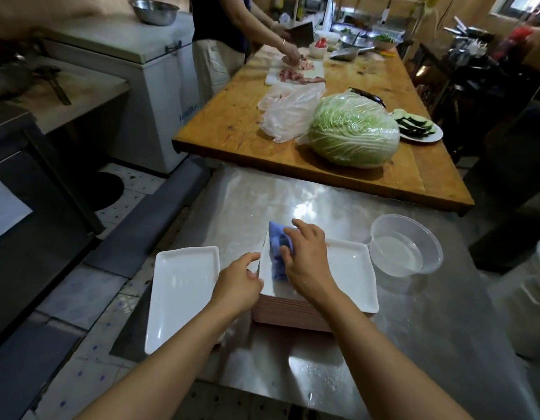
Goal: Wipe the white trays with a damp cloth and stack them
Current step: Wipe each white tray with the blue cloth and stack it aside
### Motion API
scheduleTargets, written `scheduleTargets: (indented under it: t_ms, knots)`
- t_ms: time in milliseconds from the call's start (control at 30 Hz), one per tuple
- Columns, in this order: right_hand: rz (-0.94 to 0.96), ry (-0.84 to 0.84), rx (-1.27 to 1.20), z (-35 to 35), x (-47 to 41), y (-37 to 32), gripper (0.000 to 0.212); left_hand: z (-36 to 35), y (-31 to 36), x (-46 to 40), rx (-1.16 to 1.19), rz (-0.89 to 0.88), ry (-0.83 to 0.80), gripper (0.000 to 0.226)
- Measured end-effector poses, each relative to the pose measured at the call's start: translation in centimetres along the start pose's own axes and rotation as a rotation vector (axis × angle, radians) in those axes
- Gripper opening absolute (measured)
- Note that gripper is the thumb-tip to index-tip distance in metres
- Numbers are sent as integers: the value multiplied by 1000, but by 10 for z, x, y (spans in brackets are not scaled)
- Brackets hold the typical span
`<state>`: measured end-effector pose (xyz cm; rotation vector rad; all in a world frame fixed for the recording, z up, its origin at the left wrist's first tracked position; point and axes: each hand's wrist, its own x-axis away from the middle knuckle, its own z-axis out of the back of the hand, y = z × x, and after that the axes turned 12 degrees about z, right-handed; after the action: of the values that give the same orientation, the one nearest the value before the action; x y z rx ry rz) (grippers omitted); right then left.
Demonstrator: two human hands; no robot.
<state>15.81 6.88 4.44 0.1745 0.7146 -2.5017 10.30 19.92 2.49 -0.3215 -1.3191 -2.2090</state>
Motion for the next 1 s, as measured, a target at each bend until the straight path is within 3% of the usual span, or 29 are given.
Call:
scheduleTargets:
  t_ms: [167,400,633,800,1000]
  knots:
    - [-76,-30,-166,-10,-4,-1,25,-4,-3,-3,69,22,-28,56]
    - [10,-232,-133,1,2,-5,43,-4,-4,1,167,35,-61,56]
    - [225,-335,-128,14,46,-11,24,-5,-5,7,228,33,-79,51]
    - [197,-301,81,16,65,-6,30,-11,2,13,37,-26,55,49]
    - [-38,-308,303,60,96,33,42,-14,8,16,-183,-57,110,53]
